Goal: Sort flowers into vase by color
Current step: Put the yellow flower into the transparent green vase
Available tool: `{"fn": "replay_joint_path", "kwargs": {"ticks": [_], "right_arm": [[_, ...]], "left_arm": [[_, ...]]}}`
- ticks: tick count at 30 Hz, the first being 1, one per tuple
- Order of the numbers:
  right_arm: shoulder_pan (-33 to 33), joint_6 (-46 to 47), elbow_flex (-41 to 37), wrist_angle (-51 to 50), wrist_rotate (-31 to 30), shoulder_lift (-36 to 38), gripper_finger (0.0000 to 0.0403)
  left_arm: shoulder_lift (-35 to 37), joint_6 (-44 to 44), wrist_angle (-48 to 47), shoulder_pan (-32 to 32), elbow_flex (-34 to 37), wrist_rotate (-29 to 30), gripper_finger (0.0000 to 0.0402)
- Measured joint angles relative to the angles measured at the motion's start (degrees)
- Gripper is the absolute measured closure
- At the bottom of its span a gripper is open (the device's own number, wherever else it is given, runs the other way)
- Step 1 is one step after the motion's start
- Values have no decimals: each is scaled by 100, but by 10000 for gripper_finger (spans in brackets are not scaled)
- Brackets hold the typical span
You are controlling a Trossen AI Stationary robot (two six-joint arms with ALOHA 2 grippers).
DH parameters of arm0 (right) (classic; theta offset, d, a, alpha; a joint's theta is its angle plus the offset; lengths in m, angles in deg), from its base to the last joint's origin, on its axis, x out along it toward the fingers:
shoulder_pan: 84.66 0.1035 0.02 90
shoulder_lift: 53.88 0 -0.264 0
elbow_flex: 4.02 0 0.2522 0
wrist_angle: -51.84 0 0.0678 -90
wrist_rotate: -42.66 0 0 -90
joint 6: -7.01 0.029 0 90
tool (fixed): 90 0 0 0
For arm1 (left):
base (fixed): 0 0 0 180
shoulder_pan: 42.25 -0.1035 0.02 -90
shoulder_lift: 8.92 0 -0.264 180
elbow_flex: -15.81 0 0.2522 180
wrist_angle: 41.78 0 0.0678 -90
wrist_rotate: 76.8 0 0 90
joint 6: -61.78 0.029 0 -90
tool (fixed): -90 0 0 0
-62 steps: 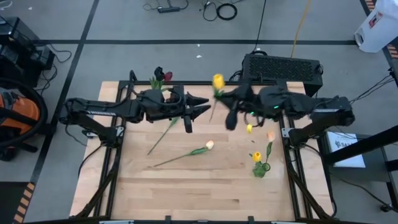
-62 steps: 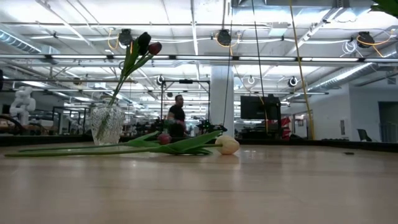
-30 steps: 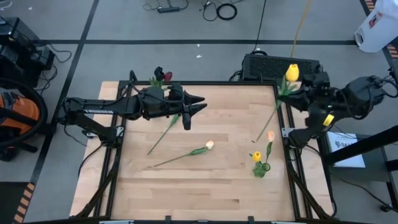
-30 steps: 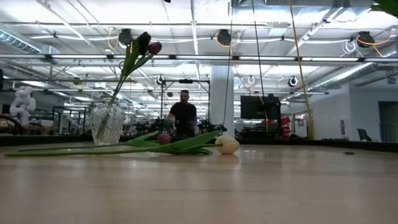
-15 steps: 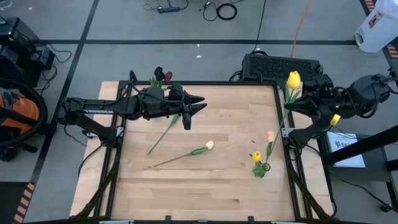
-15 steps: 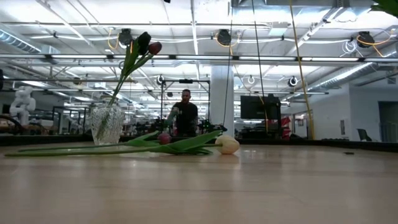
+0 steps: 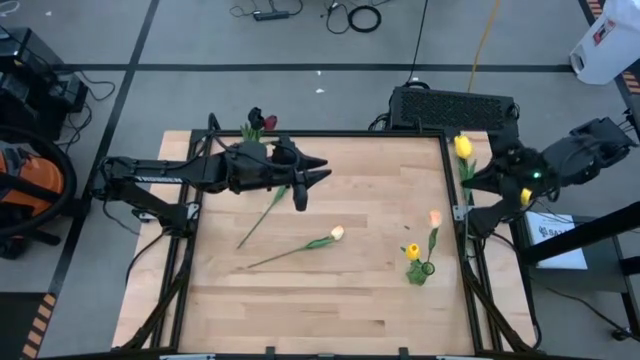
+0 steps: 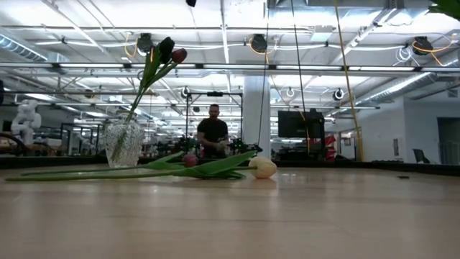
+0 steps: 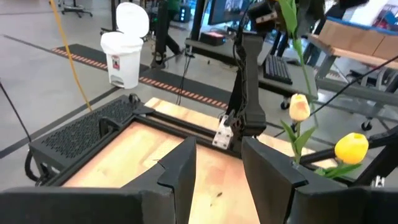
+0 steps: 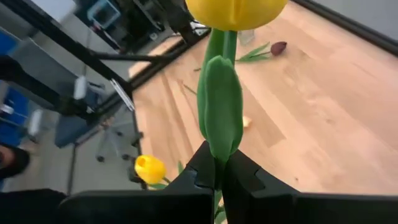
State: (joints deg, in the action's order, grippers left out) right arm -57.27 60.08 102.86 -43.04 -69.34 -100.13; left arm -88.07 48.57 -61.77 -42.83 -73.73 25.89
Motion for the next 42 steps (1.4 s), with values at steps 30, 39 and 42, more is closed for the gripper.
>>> {"fn": "replay_joint_path", "kwargs": {"ticks": [30,39,42], "right_arm": [[3802,2031,-2,-152,-3692,-2019,402],[4075,2725,-61,-880,-4251,-2527,403],[4073,2575,-85,-882,-4219,-2619,403]], "left_arm": [[-98,9,-272,0,-6,26,265],[-93,4,-220,0,-6,24,265],[-94,1,-227,0,-6,24,265]]}}
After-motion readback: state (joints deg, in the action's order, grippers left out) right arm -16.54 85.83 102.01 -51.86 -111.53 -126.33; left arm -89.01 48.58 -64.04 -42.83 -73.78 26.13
